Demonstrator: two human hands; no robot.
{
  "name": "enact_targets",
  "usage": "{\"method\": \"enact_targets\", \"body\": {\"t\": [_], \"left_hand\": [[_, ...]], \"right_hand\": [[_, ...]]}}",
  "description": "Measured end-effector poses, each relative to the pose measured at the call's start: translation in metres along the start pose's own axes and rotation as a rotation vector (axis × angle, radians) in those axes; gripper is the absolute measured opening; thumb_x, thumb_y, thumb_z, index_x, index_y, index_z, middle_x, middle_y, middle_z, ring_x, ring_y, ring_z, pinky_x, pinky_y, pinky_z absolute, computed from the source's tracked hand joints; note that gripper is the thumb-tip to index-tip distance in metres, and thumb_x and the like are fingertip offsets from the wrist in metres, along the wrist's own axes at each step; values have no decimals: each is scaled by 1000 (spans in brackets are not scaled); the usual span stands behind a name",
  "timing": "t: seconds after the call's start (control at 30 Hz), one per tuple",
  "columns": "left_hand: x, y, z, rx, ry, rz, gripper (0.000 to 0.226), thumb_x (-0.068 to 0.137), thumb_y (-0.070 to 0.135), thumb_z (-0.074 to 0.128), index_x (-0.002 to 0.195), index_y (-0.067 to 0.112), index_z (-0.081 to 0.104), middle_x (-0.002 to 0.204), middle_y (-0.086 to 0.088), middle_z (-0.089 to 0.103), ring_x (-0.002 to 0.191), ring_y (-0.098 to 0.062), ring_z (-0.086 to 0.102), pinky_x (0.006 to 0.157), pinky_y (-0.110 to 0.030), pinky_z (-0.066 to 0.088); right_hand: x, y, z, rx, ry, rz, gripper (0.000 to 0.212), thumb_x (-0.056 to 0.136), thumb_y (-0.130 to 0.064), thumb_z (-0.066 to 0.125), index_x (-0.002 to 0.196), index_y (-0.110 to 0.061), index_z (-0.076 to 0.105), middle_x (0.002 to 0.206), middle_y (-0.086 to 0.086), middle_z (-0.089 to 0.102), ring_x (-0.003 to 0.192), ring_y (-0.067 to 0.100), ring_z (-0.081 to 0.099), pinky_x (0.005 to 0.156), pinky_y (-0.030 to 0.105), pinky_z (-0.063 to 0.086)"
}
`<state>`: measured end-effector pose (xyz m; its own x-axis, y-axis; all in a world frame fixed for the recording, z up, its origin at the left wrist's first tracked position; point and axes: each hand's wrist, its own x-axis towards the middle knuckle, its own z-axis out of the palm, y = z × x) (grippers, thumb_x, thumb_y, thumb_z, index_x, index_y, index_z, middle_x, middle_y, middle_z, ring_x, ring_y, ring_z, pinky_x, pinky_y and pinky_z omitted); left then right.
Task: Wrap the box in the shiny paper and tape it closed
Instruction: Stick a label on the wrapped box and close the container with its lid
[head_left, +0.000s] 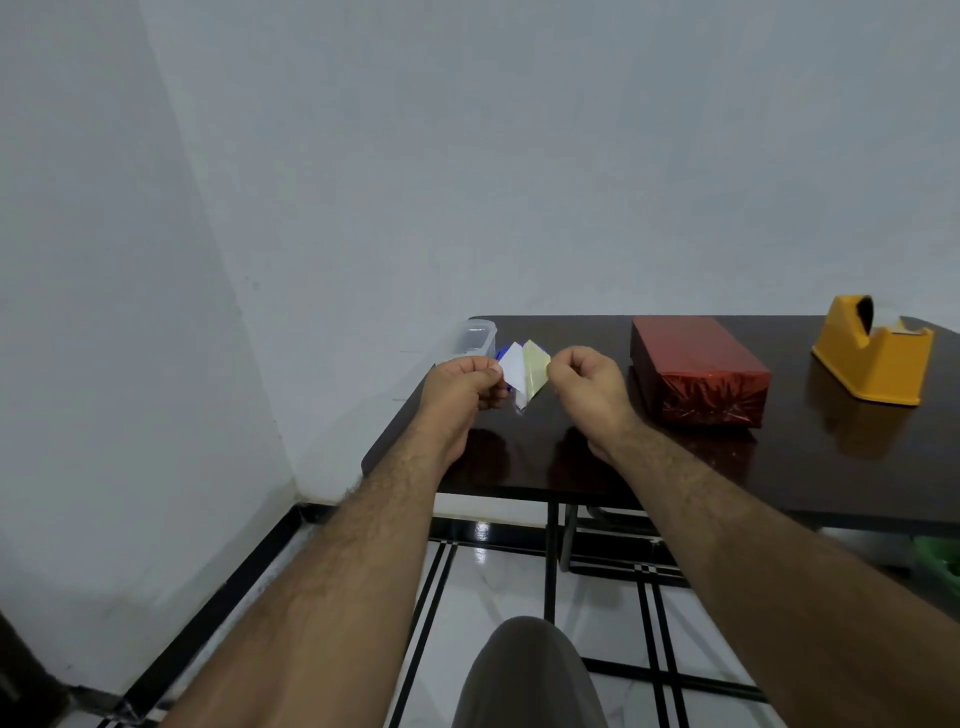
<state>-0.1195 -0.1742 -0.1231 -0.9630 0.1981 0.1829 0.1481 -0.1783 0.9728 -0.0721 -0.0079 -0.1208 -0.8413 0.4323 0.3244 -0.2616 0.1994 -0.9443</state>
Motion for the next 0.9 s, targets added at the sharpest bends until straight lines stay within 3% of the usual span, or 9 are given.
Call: {"method": "enact_targets", "body": {"t": [0.13,0.2,0.3,0.4,0.57,0.67,0.73,0.83,0.9], "left_hand": [[-5,9,-2,-135,53,-36,6,89,5,67,85,1,70,69,-12,65,63,-22,61,62,-35,53],[-7,13,-3,-214,102,-52,11,80,12,66,83,1,67,66,-11,61,59,-21,59,58,-34,51],[-11,18,-9,-318,190,-56,18,93,5,57,77,5,63,62,-8,57,57,-20,55,59,-33,48],[-15,29,-14,-401,274,-44,21,95,3,56,76,6,64,63,-7,57,56,-18,54,61,-32,49],[-21,39,-12,-200,383,64,12,87,2,64,77,2,70,68,-9,64,65,-22,58,62,-32,54],[-28,35,0,124,414,268,16,89,5,69,76,12,74,75,2,73,74,-17,66,71,-31,57],[-34,31,9,358,415,463,14,93,12,70,82,18,75,81,7,75,78,-12,69,75,-29,56],[-41,24,18,771,369,974,13,93,18,64,87,11,74,83,1,72,78,-18,63,75,-30,51],[-41,19,23,946,323,1254,7,90,11,67,84,8,72,78,-4,68,74,-23,59,73,-35,47]], "right_hand": [[-2,0,-3,-58,165,37,18,91,-19,59,74,-19,59,70,-6,57,66,14,49,59,28,40],[-2,0,-7,-187,251,50,14,93,-23,61,80,-16,63,76,-5,62,72,17,57,63,29,43],[-4,-4,-10,-441,291,97,16,95,-29,61,93,-15,69,88,-2,66,83,22,61,70,28,43],[-7,-8,-9,-614,278,139,18,94,-31,65,94,-16,74,91,0,72,79,20,62,66,26,43],[-19,-20,-7,-790,266,142,7,93,-24,72,95,-20,78,98,3,77,85,22,70,70,31,56],[-25,-24,-11,-708,323,41,6,96,-29,74,99,-25,76,99,-4,75,86,15,66,69,23,45],[-23,-24,-14,-502,305,-41,7,91,-31,77,91,-24,79,85,-10,76,81,10,70,67,22,50],[-27,-39,-15,74,70,21,23,90,-34,81,83,-12,79,75,4,77,62,15,68,61,32,56],[-33,-55,-17,308,-90,38,32,93,-30,81,83,0,75,74,13,73,58,18,66,56,30,55]]}}
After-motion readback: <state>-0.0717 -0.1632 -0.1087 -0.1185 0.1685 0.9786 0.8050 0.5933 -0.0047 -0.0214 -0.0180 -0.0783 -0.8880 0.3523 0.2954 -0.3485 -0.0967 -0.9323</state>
